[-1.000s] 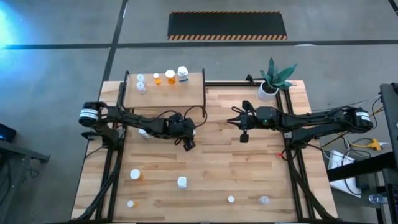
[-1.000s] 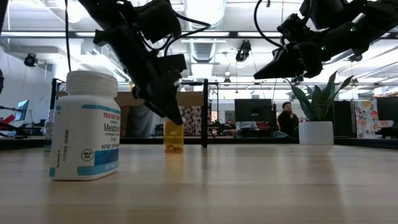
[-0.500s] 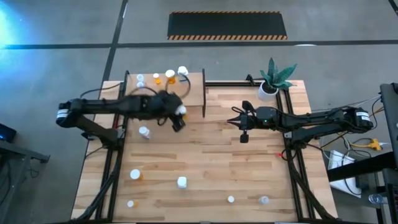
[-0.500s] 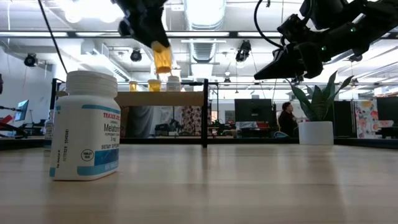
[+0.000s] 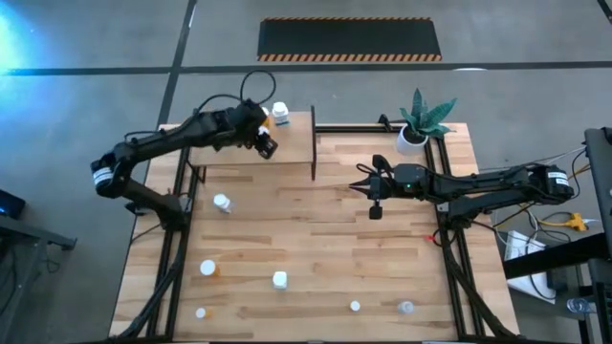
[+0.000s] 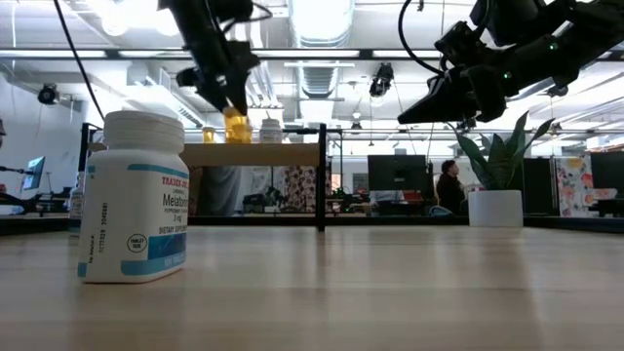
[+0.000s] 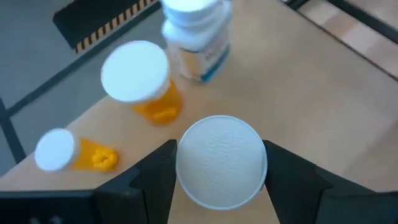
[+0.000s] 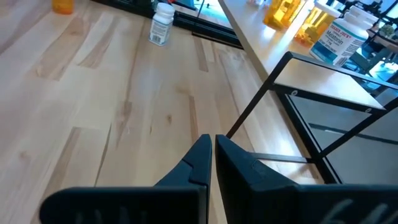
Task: Pick and place medicine bottles onto shelf by color
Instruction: Put the right large orange pill bottle on the shelf aligned with the other large orange pill bottle
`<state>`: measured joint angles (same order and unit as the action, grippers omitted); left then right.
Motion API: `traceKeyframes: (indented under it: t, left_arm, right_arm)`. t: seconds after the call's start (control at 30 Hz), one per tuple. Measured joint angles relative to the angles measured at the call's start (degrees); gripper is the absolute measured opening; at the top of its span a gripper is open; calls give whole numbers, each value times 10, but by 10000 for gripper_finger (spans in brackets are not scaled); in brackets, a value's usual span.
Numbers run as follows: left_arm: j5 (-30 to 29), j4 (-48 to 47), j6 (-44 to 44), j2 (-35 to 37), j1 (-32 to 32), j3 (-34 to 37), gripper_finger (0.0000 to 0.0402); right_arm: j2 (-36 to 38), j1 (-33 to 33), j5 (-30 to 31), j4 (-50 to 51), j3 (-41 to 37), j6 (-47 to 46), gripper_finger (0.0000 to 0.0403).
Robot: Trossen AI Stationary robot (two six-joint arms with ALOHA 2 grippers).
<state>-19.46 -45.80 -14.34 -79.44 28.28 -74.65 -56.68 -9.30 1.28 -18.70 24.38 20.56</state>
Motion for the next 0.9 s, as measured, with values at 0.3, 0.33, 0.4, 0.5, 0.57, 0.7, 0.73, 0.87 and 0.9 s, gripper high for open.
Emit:
traceKeyframes:
  t: [0.3,0.33,0.4,0.5,0.57,0.7,0.73,0.87,0.9]
  left_arm:
    - [9,24,11,-29,37,-4,194]
    - [9,24,12,-29,37,-4,194]
    - [9,25,13,-29,36,-4,194]
    - [10,29,13,-25,36,-3,194]
    - [10,32,13,-24,36,-5,194]
    - [10,32,14,-23,36,-5,206]
    - [10,32,14,-23,36,-5,213]
    - [10,32,15,-23,36,-3,238]
    - [10,32,15,-23,36,-3,242]
  right_arm:
    - [0,0,0,3,0,0,13]
    - [0,0,0,3,0,0,13]
    - [0,0,0,3,0,0,13]
    - [0,0,0,4,0,1,13]
    - [0,0,0,4,0,1,13]
    - [0,0,0,4,-1,2,13]
    - [0,0,0,4,-1,2,13]
    - [0,0,0,4,-1,2,13]
    - [0,0,1,4,-1,2,13]
